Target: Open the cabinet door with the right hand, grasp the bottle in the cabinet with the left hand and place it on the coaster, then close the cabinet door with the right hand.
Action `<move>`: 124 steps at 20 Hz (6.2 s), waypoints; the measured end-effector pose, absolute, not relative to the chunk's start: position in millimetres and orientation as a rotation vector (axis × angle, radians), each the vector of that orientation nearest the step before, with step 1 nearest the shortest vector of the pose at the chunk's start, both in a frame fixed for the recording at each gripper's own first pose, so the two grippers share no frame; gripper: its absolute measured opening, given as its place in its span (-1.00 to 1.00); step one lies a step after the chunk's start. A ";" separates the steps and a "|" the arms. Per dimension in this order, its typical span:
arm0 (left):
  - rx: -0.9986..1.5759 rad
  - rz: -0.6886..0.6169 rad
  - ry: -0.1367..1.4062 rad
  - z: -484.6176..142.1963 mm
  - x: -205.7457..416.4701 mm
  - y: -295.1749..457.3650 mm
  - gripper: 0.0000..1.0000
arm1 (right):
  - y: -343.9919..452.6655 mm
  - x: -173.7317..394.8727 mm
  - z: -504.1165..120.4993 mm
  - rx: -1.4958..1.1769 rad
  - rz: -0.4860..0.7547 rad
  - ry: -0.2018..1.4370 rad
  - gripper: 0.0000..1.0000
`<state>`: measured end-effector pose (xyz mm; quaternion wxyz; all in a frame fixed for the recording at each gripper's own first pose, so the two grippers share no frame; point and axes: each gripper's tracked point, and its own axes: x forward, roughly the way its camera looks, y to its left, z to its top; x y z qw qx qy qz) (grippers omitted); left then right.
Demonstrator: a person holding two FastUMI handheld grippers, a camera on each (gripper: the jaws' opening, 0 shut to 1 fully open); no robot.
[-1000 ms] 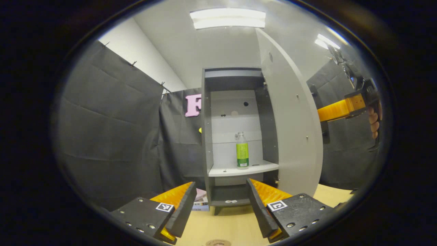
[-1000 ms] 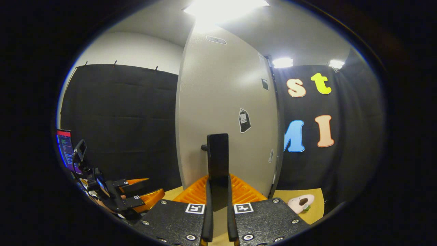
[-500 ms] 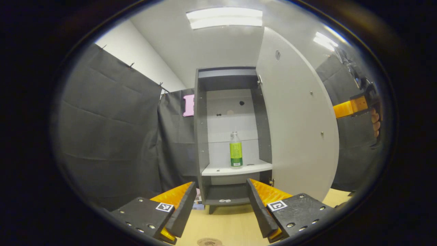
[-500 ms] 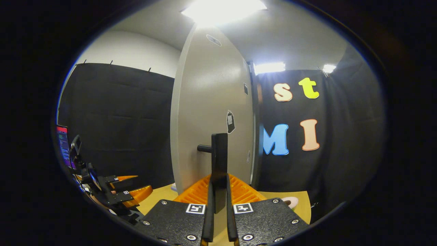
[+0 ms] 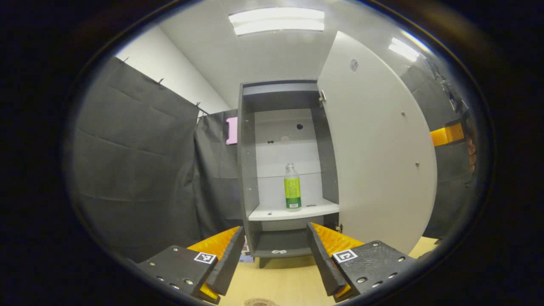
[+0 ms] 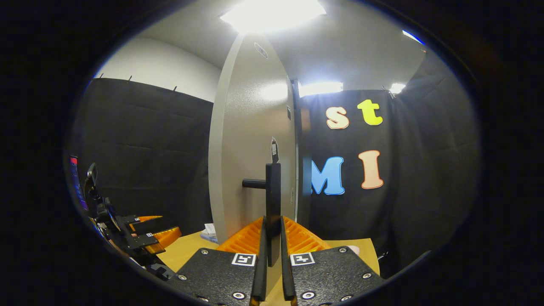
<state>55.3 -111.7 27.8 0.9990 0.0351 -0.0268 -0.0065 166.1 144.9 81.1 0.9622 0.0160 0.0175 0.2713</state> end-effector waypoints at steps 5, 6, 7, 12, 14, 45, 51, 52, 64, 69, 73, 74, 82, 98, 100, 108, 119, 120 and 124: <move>0.045 -0.086 -0.048 32.4 120.7 -120.7 0.71 | 113.8 157.6 80.6 -0.025 0.432 -0.009 0.55; 0.038 -0.103 -0.047 32.4 135.9 -123.6 0.67 | 104.2 155.2 79.2 -0.026 0.395 -0.016 0.76; 0.035 -0.120 -0.047 33.5 150.8 -127.3 0.76 | 94.2 152.9 78.3 -0.023 0.358 -0.017 0.90; -0.003 -0.191 -0.053 38.3 219.2 -146.3 0.76 | 47.3 148.9 59.0 -0.032 0.170 0.018 0.92; -0.022 -0.209 -0.064 41.9 247.7 -148.4 0.76 | 30.9 147.0 50.0 -0.032 0.094 0.044 0.91; -0.029 -0.315 0.010 -7.8 459.0 -182.4 0.36 | 10.2 141.1 1.4 0.043 -0.137 0.182 0.92; -0.068 -0.283 -0.013 8.3 402.6 -155.0 0.35 | 7.4 141.4 2.1 0.060 -0.076 0.180 0.92; -0.070 -0.274 -0.020 10.6 392.3 -150.2 0.35 | 6.5 141.9 2.5 0.060 -0.064 0.181 0.92; -0.051 -0.156 -0.056 8.9 273.0 -94.6 0.36 | 18.8 136.3 4.4 0.060 0.094 0.175 0.92; -0.021 -0.112 -0.054 -3.7 224.2 -74.2 0.35 | 28.7 132.5 2.3 0.075 0.156 0.175 0.91; -0.032 -0.093 -0.060 -15.7 187.8 -63.7 0.43 | 36.8 130.7 -1.8 0.076 0.198 0.181 0.92; -0.034 -0.082 -0.052 -21.5 179.1 -60.9 0.43 | 38.2 131.4 -3.3 0.077 0.207 0.184 0.91; -0.039 -0.017 0.015 -80.7 124.5 -44.8 0.43 | 38.6 136.5 -8.8 0.096 0.234 0.194 0.90; -0.056 0.093 0.183 -248.7 67.9 -18.5 0.36 | 30.1 143.8 -34.6 0.056 0.186 0.266 0.90; -0.061 0.110 0.199 -266.7 64.1 -17.6 0.36 | 36.1 142.8 -39.3 0.050 0.195 0.286 0.91; -0.042 0.169 0.261 -309.1 45.6 -15.4 0.36 | 52.5 152.1 -34.1 0.049 0.250 0.276 0.91; 0.026 0.192 0.298 -290.5 30.9 -16.1 0.76 | 59.6 162.0 -31.8 0.044 0.264 0.275 0.90; 0.029 0.190 0.279 -278.2 30.5 -16.2 0.70 | 58.9 163.0 -29.9 0.042 0.264 0.268 0.90; 0.032 0.188 0.225 -233.2 27.1 -17.9 0.60 | 54.7 169.1 -16.0 0.048 0.262 0.236 0.89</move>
